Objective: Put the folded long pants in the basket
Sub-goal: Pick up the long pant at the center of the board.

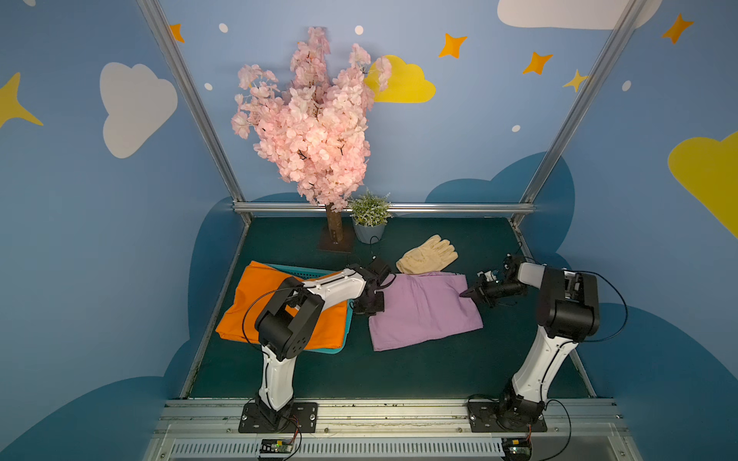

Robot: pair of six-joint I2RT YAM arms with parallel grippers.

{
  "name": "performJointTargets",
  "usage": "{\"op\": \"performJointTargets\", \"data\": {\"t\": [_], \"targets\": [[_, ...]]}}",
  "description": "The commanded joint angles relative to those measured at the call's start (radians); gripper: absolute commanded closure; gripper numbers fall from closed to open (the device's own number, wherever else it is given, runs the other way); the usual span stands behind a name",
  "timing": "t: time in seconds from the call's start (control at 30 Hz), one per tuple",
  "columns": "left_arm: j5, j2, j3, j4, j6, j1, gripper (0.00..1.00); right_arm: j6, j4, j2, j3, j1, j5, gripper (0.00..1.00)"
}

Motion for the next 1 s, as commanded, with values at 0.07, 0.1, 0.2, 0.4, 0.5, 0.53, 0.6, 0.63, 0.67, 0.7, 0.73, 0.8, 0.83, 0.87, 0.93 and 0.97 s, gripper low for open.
{"op": "performJointTargets", "data": {"t": [0.07, 0.1, 0.2, 0.4, 0.5, 0.53, 0.6, 0.63, 0.67, 0.7, 0.73, 0.8, 0.83, 0.87, 0.93, 0.97], "targets": [[0.060, -0.100, 0.022, -0.039, 0.009, 0.000, 0.98, 0.035, 0.019, -0.131, -0.028, 0.010, -0.068, 1.00], [0.072, -0.113, 0.034, -0.048, 0.011, -0.003, 0.98, 0.041, 0.019, -0.153, -0.034, 0.009, -0.064, 1.00], [0.111, -0.149, 0.083, -0.086, 0.023, -0.020, 0.98, 0.058, 0.011, -0.233, -0.048, 0.000, -0.059, 1.00], [0.122, -0.234, 0.140, -0.136, 0.034, -0.051, 0.98, 0.070, -0.011, -0.344, -0.056, -0.024, -0.017, 1.00], [0.113, -0.240, 0.129, -0.135, 0.037, -0.049, 0.98, 0.065, -0.010, -0.308, -0.060, -0.030, -0.004, 1.00], [0.110, -0.232, 0.124, -0.138, 0.038, -0.046, 0.98, 0.065, -0.008, -0.286, -0.063, -0.030, -0.003, 1.00], [0.102, -0.213, 0.111, -0.141, 0.037, -0.043, 0.98, 0.061, 0.011, -0.247, -0.070, -0.025, 0.013, 1.00], [0.092, -0.207, 0.102, -0.140, 0.039, -0.041, 0.98, 0.053, 0.012, -0.222, -0.069, -0.024, 0.020, 1.00], [0.079, -0.201, 0.095, -0.140, 0.037, -0.040, 0.98, 0.043, 0.012, -0.201, -0.068, -0.021, 0.033, 1.00], [0.066, -0.198, 0.090, -0.143, 0.038, -0.038, 0.98, 0.035, 0.014, -0.184, -0.070, -0.019, 0.046, 1.00], [0.054, -0.195, 0.087, -0.144, 0.039, -0.034, 0.98, 0.027, 0.015, -0.162, -0.069, -0.015, 0.063, 0.98], [0.036, -0.187, 0.092, -0.161, 0.041, -0.022, 0.98, 0.018, 0.009, -0.128, -0.067, -0.006, 0.097, 0.79], [0.029, -0.183, 0.098, -0.172, 0.043, -0.016, 0.98, 0.015, 0.009, -0.116, -0.069, 0.001, 0.109, 0.73], [0.024, -0.179, 0.108, -0.181, 0.048, -0.012, 0.98, 0.011, 0.004, -0.109, -0.068, 0.008, 0.133, 0.65], [0.024, -0.179, 0.137, -0.204, 0.059, -0.008, 0.98, 0.007, -0.007, -0.112, -0.071, 0.015, 0.178, 0.54], [0.025, -0.180, 0.152, -0.213, 0.066, -0.007, 0.98, 0.008, -0.007, -0.117, -0.076, 0.013, 0.192, 0.51]]}}
